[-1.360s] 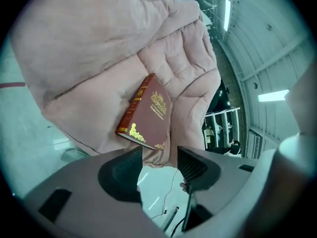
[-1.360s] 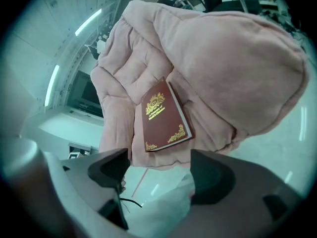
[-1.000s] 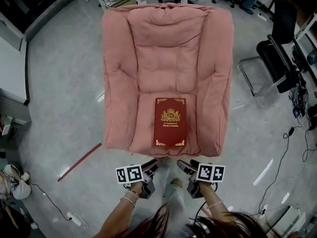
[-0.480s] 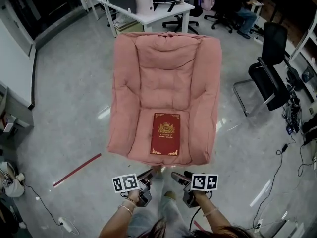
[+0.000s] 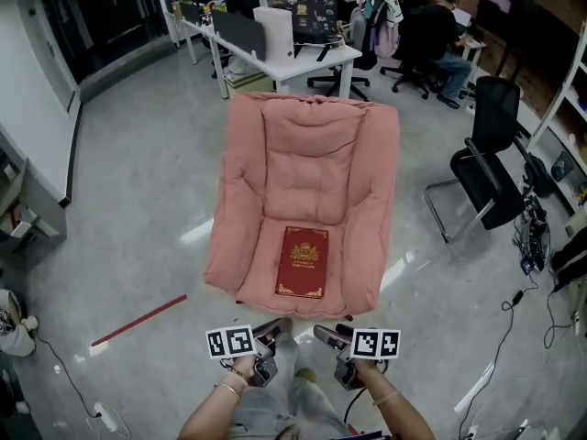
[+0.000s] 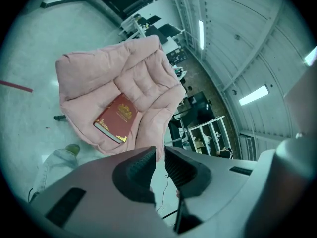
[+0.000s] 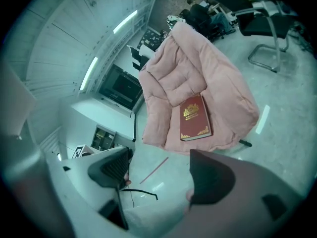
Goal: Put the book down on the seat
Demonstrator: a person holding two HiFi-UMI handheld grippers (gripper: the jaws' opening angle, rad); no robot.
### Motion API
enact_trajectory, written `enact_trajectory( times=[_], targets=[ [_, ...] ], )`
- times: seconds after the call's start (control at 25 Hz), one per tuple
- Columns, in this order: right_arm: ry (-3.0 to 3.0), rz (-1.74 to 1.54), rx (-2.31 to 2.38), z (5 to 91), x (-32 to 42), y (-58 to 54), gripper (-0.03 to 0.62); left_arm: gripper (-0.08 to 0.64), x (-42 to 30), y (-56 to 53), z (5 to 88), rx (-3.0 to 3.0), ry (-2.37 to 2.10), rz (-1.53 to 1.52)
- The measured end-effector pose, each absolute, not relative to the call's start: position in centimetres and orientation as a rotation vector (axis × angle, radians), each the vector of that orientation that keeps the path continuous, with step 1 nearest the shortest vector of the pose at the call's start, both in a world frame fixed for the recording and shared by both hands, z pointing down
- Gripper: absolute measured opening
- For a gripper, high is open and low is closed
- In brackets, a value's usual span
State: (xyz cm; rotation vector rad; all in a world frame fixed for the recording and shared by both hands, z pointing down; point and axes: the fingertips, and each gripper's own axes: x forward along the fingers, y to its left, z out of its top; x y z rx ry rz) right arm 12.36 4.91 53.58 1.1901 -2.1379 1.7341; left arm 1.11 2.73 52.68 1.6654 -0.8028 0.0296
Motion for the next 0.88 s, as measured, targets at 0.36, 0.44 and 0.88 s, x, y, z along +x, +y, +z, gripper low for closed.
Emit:
enact_trajectory(
  times=[0.36, 0.44, 0.88],
  targets=[
    [-2.285, 1.705, 1.164, 48.5, 12.7, 6.1, 0.408, 0.014, 1.4, 5.3, 48.3, 1.710, -0.820, -0.020],
    [-2.319, 1.707, 1.149, 47.3, 12.5, 6.1, 0.408, 0.000, 1.5, 5.6, 46.9, 1.730, -0.820, -0.029],
    [-2.412, 1.648, 1.121, 43.0, 12.8, 6.2, 0.407, -0.002, 2.4, 7.4, 40.5, 1.820, -0.795, -0.031]
  ],
)
